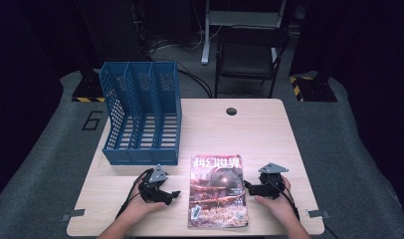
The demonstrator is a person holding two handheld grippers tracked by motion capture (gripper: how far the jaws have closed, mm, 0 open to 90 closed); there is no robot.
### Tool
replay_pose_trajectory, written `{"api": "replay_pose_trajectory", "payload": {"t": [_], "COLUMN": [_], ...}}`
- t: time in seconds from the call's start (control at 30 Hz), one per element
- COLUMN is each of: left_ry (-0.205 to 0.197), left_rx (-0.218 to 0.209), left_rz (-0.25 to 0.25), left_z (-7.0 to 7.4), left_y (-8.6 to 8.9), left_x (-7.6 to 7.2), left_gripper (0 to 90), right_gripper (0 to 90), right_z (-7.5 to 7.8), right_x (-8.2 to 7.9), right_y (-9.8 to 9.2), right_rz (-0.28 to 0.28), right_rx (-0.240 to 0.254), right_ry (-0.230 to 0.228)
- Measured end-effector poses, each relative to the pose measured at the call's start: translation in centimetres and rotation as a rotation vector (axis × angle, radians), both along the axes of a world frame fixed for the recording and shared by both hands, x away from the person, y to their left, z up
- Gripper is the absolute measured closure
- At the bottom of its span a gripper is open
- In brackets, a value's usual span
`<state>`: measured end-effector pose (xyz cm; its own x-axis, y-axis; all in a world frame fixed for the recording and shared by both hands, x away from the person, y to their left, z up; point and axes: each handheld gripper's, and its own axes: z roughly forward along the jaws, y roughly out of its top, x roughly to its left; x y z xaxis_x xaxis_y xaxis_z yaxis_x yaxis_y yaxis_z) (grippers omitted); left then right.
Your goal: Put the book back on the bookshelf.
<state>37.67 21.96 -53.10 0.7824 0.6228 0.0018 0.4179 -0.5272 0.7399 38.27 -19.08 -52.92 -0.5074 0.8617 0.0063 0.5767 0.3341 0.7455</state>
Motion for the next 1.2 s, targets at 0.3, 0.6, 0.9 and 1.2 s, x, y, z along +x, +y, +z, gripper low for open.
{"api": "replay_pose_trajectory", "payload": {"t": [0.3, 0.6, 0.9, 1.2], "left_ry": [0.005, 0.006, 0.029, -0.01], "left_rx": [0.009, 0.015, 0.034, 0.011], "left_rz": [0.003, 0.002, 0.017, 0.058], "left_z": [0.1, 0.1, 0.5, 0.1], "left_y": [0.0, -0.1, -0.5, -0.6], "left_x": [-0.1, 0.1, 0.6, 0.2], "left_gripper": [11.7, 12.2, 15.1, 15.0], "right_gripper": [14.3, 16.1, 34.2, 40.3], "right_z": [0.0, 0.1, 1.0, 3.0], "right_x": [0.2, 0.1, -0.1, -0.8], "right_y": [0.0, -0.2, -0.4, 0.4], "right_rz": [0.01, 0.023, -0.014, -0.037], "right_rx": [-0.003, -0.004, 0.002, 0.095], "right_ry": [0.001, 0.001, 0.06, 0.077]}}
